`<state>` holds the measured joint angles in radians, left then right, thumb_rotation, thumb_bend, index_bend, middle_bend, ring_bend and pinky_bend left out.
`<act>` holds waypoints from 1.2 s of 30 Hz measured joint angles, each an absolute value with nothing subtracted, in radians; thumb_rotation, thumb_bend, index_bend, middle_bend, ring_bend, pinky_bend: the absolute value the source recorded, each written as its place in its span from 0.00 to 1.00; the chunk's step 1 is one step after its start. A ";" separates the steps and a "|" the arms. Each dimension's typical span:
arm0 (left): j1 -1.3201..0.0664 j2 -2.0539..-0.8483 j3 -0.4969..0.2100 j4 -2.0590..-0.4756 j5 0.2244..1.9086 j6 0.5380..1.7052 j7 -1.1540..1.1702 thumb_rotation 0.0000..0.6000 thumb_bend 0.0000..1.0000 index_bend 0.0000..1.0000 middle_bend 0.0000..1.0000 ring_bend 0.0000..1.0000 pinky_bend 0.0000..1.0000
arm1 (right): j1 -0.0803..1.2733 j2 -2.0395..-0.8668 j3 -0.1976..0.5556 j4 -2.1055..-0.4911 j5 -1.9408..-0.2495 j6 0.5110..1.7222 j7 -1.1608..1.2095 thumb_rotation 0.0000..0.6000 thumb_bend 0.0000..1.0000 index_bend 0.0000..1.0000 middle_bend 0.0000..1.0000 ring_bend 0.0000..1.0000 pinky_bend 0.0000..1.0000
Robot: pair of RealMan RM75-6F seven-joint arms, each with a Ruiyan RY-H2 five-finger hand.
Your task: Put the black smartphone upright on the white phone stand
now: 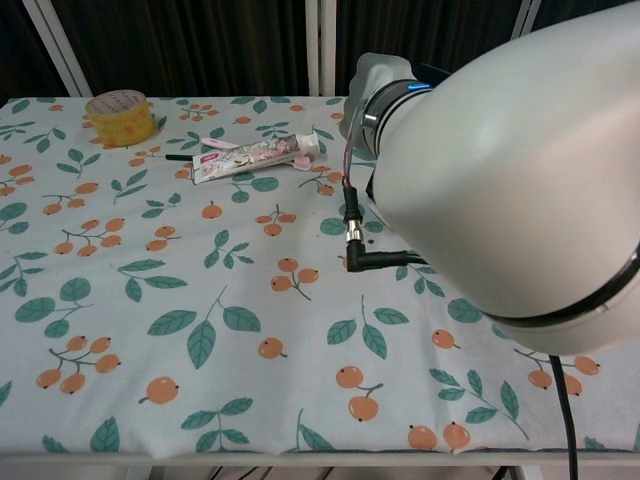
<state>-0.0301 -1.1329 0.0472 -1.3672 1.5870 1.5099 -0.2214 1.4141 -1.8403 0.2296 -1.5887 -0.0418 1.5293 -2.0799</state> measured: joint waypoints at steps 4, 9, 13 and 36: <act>-0.030 -1.132 0.047 -1.368 1.588 1.511 -0.221 0.73 0.06 0.08 0.07 0.10 0.20 | 1.411 -1.831 0.222 -1.601 -0.049 1.523 -2.074 1.00 0.20 0.00 0.00 0.00 0.00; -0.029 -1.132 0.048 -1.369 1.589 1.512 -0.220 0.73 0.06 0.08 0.07 0.10 0.20 | 1.408 -1.819 0.219 -1.615 -0.060 1.520 -2.061 1.00 0.18 0.00 0.00 0.00 0.00; -0.030 -1.131 0.048 -1.372 1.591 1.512 -0.218 0.73 0.06 0.08 0.07 0.10 0.20 | 1.403 -1.795 0.222 -1.648 -0.092 1.511 -2.026 1.00 0.17 0.00 0.00 0.00 0.00; -0.053 -1.125 0.042 -1.418 1.592 1.486 -0.155 0.73 0.06 0.08 0.07 0.10 0.20 | 1.095 -1.246 0.003 -2.166 -0.844 1.621 -1.403 1.00 0.09 0.00 0.00 0.00 0.00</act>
<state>-0.0526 -1.1250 0.0424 -1.4180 1.5921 1.4856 -0.1554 1.0950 -1.2455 0.0027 -2.1655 -0.8435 1.6209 -1.4032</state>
